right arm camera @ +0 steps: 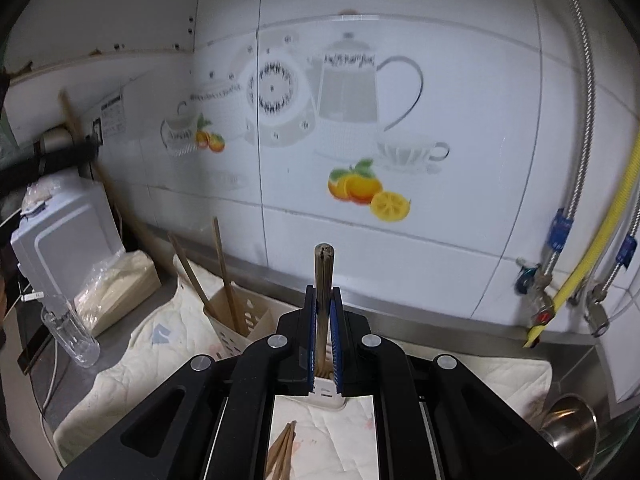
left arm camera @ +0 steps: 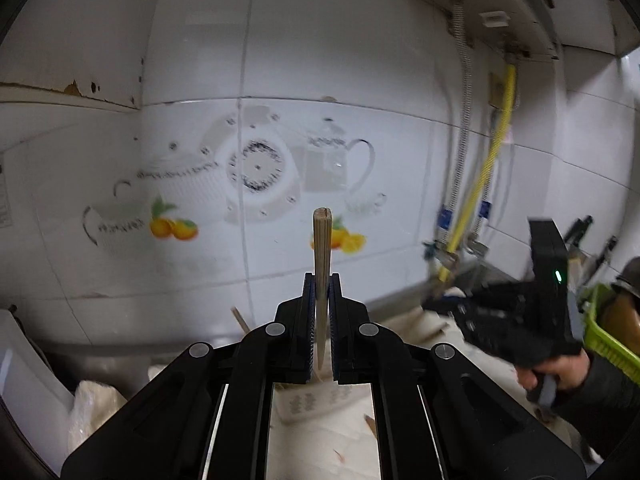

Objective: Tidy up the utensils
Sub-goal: 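Lift the chopstick with the left tool to the holder while the right tool carries its own, then open both tools to drop the chopsticks into the white holder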

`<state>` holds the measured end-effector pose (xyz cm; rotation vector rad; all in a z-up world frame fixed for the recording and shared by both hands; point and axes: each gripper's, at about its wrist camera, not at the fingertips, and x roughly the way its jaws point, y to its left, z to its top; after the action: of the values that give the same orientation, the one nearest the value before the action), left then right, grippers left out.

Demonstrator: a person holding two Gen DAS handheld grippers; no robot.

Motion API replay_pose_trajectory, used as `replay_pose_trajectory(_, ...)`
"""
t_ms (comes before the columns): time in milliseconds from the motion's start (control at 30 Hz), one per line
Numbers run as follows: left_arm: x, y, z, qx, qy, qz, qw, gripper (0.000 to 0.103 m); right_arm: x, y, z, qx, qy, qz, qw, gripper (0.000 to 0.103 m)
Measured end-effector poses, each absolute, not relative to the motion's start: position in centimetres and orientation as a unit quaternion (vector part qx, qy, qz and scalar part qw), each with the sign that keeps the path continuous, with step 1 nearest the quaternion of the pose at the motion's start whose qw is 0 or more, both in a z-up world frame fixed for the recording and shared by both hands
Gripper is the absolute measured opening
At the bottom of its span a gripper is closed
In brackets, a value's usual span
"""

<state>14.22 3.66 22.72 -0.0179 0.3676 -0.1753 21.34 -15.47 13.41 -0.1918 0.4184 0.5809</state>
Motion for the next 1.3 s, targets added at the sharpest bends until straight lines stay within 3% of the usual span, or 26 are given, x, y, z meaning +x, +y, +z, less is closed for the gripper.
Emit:
replay_pose_trajectory(800,21.1,8.0,11.9,-0.101,0.297,-0.059,0.948,0.008,22.7,-15.2,10.6,-0.104,0.228,0.275,0.928,0.007)
replay_pose_trajectory(900,20.8,7.9,12.1,-0.103,0.29,-0.064,0.949,0.023,22.3,-15.5,11.0,-0.104,0.219,0.272,0.931,0.008)
replay_pose_trajectory(933,20.6,7.8,12.3,-0.101,0.286,-0.064,0.951,0.034,22.0,-15.6,11.2,-0.103,0.216,0.272,0.932,0.009)
replay_pose_trajectory(967,20.3,7.6,12.4,-0.098,0.282,-0.062,0.952,0.04,21.7,-15.8,11.4,-0.103,0.211,0.272,0.933,0.013)
replay_pose_trajectory(1067,19.5,7.3,13.0,-0.095,0.275,-0.065,0.955,0.041,20.6,-16.1,11.7,-0.107,0.199,0.267,0.937,0.019)
replay_pose_trajectory(1300,16.1,6.9,12.8,-0.1,0.262,-0.062,0.958,0.055,16.9,-17.7,10.8,-0.095,0.184,0.271,0.94,0.035)
